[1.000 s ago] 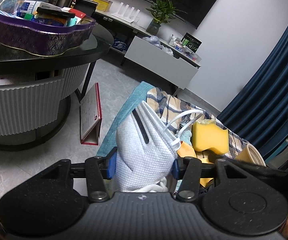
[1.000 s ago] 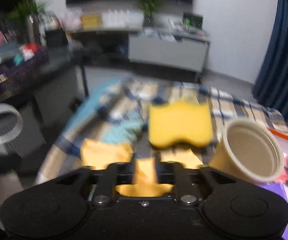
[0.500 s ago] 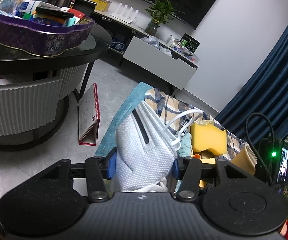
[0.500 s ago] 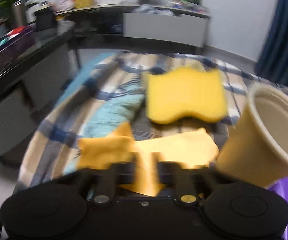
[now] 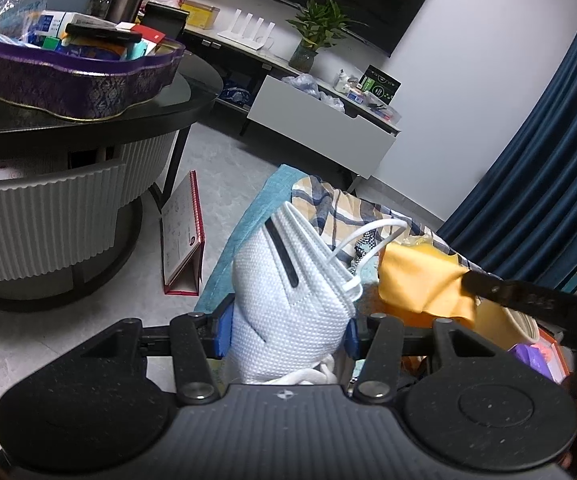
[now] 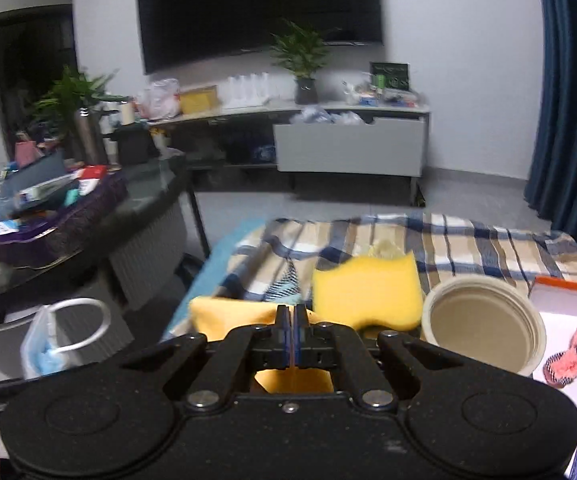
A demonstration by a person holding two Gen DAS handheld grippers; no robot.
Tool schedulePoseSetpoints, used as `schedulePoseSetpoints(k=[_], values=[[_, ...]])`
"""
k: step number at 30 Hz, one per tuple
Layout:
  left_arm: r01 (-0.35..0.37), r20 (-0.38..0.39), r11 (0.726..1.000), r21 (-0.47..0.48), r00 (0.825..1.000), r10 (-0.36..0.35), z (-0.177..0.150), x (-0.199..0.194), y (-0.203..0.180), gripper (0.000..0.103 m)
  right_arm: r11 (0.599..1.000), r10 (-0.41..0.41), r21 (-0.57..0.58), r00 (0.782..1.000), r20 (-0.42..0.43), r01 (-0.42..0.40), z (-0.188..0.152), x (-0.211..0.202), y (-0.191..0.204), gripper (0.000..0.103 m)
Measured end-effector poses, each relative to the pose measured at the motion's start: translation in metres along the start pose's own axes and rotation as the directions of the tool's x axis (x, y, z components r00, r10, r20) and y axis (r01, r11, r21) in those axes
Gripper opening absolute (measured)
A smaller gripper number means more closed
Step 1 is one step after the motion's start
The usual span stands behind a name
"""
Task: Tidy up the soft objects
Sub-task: 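Grasp the yellow cloth with the right tool while the left tool holds the white mask, then carry the white mask and yellow cloth toward the white box with both tools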
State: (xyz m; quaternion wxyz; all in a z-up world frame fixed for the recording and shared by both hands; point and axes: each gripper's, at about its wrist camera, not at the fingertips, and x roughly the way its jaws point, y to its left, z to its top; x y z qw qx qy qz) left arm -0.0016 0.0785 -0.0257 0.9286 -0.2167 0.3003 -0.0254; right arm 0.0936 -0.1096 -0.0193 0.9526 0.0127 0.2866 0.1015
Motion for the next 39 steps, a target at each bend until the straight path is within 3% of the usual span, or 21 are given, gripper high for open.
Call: schedulePoseSetpoints(k=[6, 10, 11, 12, 13, 14, 15, 20, 22, 24, 29, 39], values=[[-0.018, -0.001, 1.0, -0.02, 1.0, 0.018, 0.0, 0.0, 0.004, 0.052, 0.988, 0.152, 0.037, 0.987, -0.05, -0.151, -0.002, -0.016, 0.01, 0.0], [-0.018, 0.0, 1.0, -0.023, 1.0, 0.018, 0.0, -0.001, 0.004, 0.052, 0.991, 0.112, -0.063, 0.985, -0.132, -0.121, -0.017, 0.002, 0.025, 0.004], [-0.016, 0.001, 1.0, -0.022, 1.0, 0.016, 0.001, -0.002, 0.004, 0.052, 0.991, 0.106, -0.066, 0.981, -0.165, -0.118, -0.021, 0.011, 0.026, 0.014], [-0.015, 0.001, 1.0, -0.021, 1.0, 0.016, 0.0, -0.002, 0.004, 0.052, 0.991, 0.099, -0.068, 0.976, -0.193, -0.114, -0.026, 0.019, 0.027, 0.032], [-0.015, 0.002, 1.0, -0.022, 1.0, 0.015, 0.0, -0.002, 0.004, 0.052, 0.992, 0.084, -0.075, 0.975, -0.204, -0.101, -0.03, 0.024, 0.028, 0.045], [-0.014, 0.003, 1.0, -0.025, 1.0, 0.014, 0.0, -0.002, 0.005, 0.052, 0.992, 0.07, -0.086, 0.979, -0.194, -0.088, -0.033, 0.027, 0.028, 0.068], [-0.014, 0.003, 1.0, -0.029, 1.0, 0.014, 0.001, -0.002, 0.006, 0.052, 0.992, 0.06, -0.096, 0.981, -0.183, -0.079, -0.034, 0.03, 0.029, 0.079], [-0.008, -0.001, 0.999, -0.031, 1.0, 0.008, 0.001, -0.001, 0.004, 0.052, 0.987, 0.048, -0.143, 0.976, -0.212, -0.08, -0.04, 0.05, 0.03, 0.083], [-0.006, -0.002, 1.0, -0.027, 1.0, 0.006, 0.001, 0.0, 0.004, 0.052, 0.984, 0.054, -0.152, 0.97, -0.238, -0.092, -0.043, 0.057, 0.031, 0.082], [-0.009, -0.001, 1.0, -0.026, 1.0, 0.009, 0.001, 0.0, 0.003, 0.052, 0.988, 0.055, -0.129, 0.974, -0.221, -0.085, -0.044, 0.052, 0.029, 0.054], [-0.015, -0.006, 1.0, -0.015, 1.0, 0.015, 0.001, 0.003, 0.001, 0.052, 0.986, 0.082, -0.133, 0.986, -0.147, -0.102, -0.034, 0.025, 0.027, 0.008], [-0.079, 0.024, 0.994, 0.078, 0.997, 0.077, 0.006, -0.01, -0.036, 0.051, 0.988, 0.086, -0.129, 0.995, 0.046, -0.08, 0.007, -0.043, 0.017, 0.005]])
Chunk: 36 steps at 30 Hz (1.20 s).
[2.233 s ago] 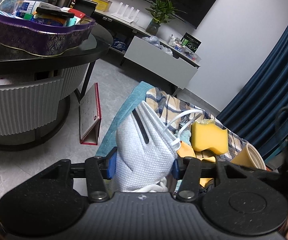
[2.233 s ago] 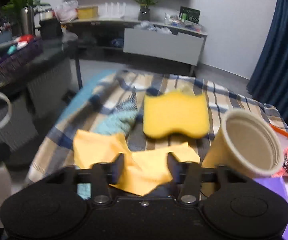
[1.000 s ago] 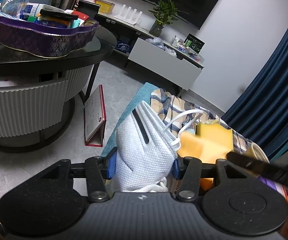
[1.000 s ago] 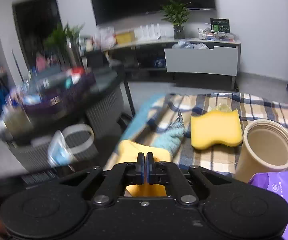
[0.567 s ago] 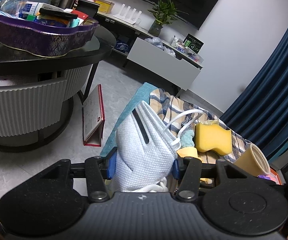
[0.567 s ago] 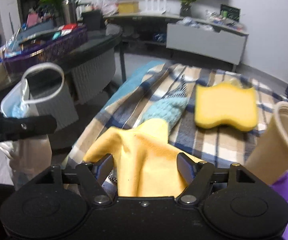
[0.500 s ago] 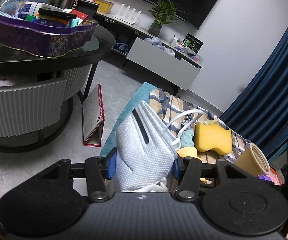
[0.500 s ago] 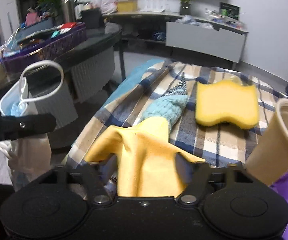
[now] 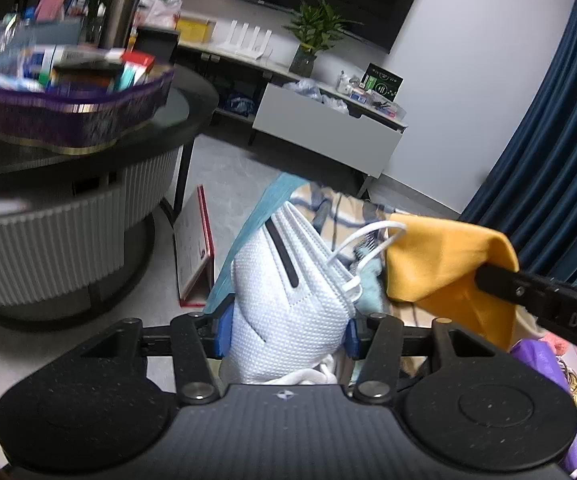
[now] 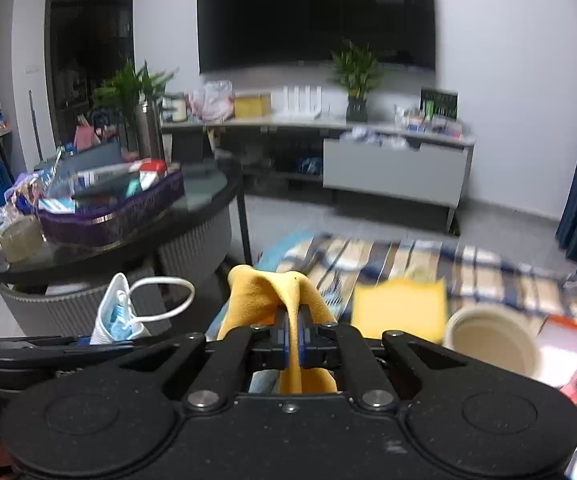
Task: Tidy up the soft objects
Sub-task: 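Carry the white mask and yellow cloth toward the white box with both tools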
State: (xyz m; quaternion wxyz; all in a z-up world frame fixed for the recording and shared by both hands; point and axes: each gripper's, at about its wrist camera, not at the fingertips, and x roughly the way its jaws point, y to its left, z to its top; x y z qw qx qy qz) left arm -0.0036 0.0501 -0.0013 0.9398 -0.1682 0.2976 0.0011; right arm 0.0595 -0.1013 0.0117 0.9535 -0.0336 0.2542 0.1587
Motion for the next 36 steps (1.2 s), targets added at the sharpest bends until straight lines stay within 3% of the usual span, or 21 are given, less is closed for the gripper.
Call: schedulePoseSetpoints(k=[15, 36], values=[[-0.023, 0.005, 0.994, 0.107, 1.0, 0.023, 0.033, -0.023, -0.076, 0.051, 0.997, -0.056, 0.061, 0.996, 0.075, 0.052, 0.02, -0.066, -0.041, 0.005], [0.039, -0.038, 0.976, 0.215, 0.999, -0.032, 0.019, -0.019, -0.129, 0.051, 0.986, -0.113, 0.137, 0.985, 0.127, 0.096, 0.011, -0.112, -0.095, 0.005]])
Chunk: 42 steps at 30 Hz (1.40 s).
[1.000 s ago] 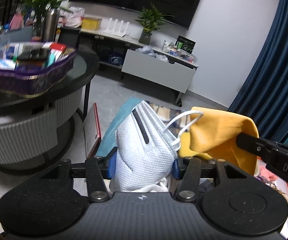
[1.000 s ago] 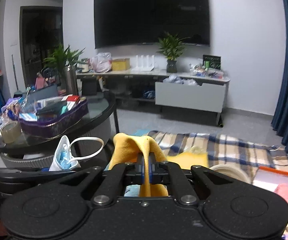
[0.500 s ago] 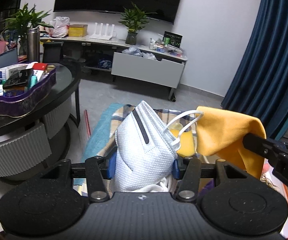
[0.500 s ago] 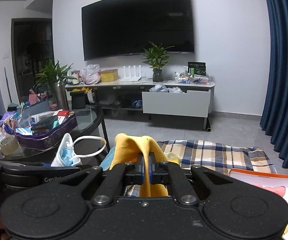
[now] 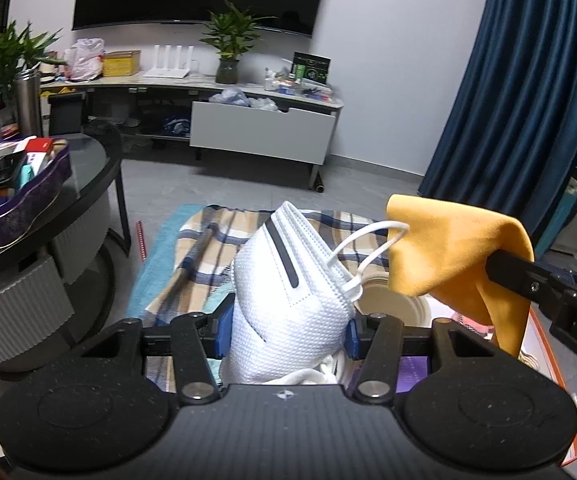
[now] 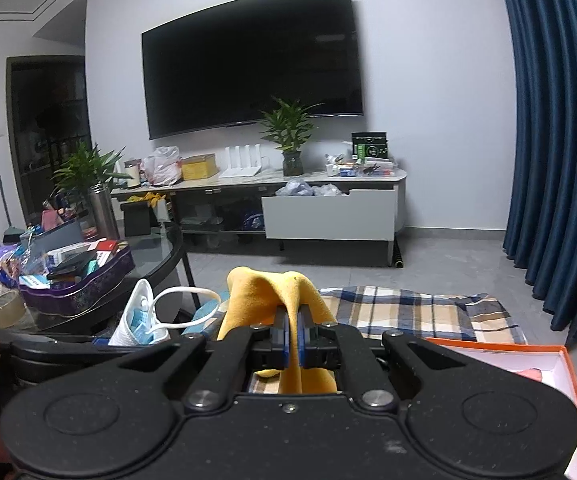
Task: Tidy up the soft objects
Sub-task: 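Carry the white mask and yellow cloth toward the white box with both tools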
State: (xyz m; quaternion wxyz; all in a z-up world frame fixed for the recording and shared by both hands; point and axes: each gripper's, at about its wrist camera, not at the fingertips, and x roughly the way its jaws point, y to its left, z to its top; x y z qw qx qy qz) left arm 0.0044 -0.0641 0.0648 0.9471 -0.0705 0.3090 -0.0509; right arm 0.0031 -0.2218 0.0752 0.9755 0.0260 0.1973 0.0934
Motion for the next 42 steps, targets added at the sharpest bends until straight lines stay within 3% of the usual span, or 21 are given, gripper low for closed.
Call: schedulePoseSetpoints(k=[27, 42], values=[[0.14, -0.056, 0.985, 0.097, 0.989, -0.135, -0.008, 0.019, -0.061, 0.052, 0.983, -0.142, 0.121, 0.99, 0.018, 0.139, -0.008, -0.024, -0.077, 0.005], [0.249, -0.128, 0.958, 0.142, 0.964, -0.231, -0.015, 0.038, -0.106, 0.052, 0.943, -0.272, 0.197, 0.962, -0.001, 0.267, -0.025, -0.043, -0.131, 0.005]])
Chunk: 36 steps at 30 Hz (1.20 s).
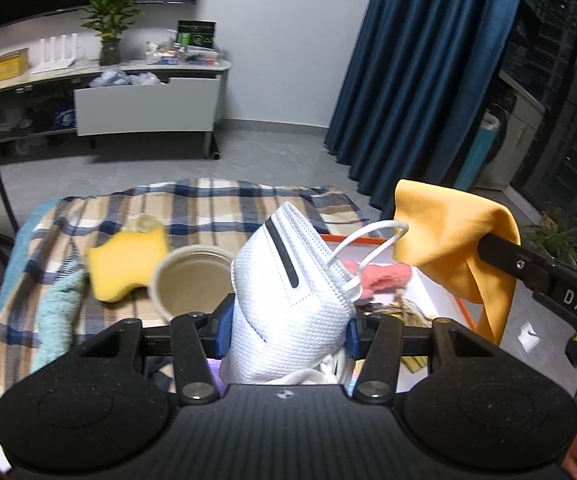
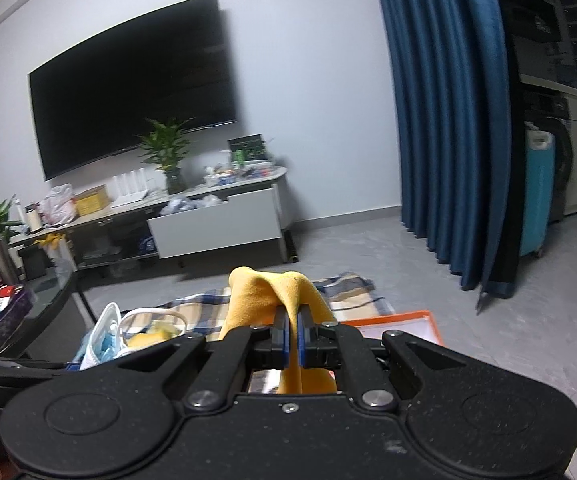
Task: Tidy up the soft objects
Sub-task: 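Carry the white mask and yellow cloth toward the white box with both tools, then open the left tool to drop the mask while the right tool releases the yellow cloth into the box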
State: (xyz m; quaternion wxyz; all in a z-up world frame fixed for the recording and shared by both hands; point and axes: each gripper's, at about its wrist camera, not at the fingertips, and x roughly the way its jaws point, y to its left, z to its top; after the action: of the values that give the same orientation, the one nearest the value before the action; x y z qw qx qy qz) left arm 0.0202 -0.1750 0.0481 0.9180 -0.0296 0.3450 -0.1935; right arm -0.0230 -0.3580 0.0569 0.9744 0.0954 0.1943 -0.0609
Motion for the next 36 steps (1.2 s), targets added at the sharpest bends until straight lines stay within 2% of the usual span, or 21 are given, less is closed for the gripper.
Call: schedulePoseSetpoints(k=[8, 16, 29, 36], values=[[0.047, -0.037, 0.999, 0.014, 0.998, -0.046, -0.002, 0.016, -0.018, 0.052, 0.996, -0.083, 0.047, 0.996, 0.016, 0.082, 0.001, -0.008, -0.037, 0.005], [0.062, -0.059, 0.998, 0.006, 0.996, -0.061, -0.003, 0.025, -0.024, 0.052, 0.986, -0.146, 0.085, 0.989, 0.022, 0.144, -0.002, -0.019, -0.068, 0.005], [0.088, -0.097, 0.996, 0.016, 0.992, -0.086, -0.01, 0.031, -0.041, 0.052, 0.983, -0.15, 0.106, 0.988, -0.024, 0.152, -0.013, -0.016, -0.078, 0.005], [0.118, -0.14, 0.991, 0.06, 0.984, -0.109, -0.021, 0.04, -0.063, 0.052, 0.981, -0.138, 0.124, 0.988, -0.07, 0.146, -0.023, -0.005, -0.083, 0.005]])
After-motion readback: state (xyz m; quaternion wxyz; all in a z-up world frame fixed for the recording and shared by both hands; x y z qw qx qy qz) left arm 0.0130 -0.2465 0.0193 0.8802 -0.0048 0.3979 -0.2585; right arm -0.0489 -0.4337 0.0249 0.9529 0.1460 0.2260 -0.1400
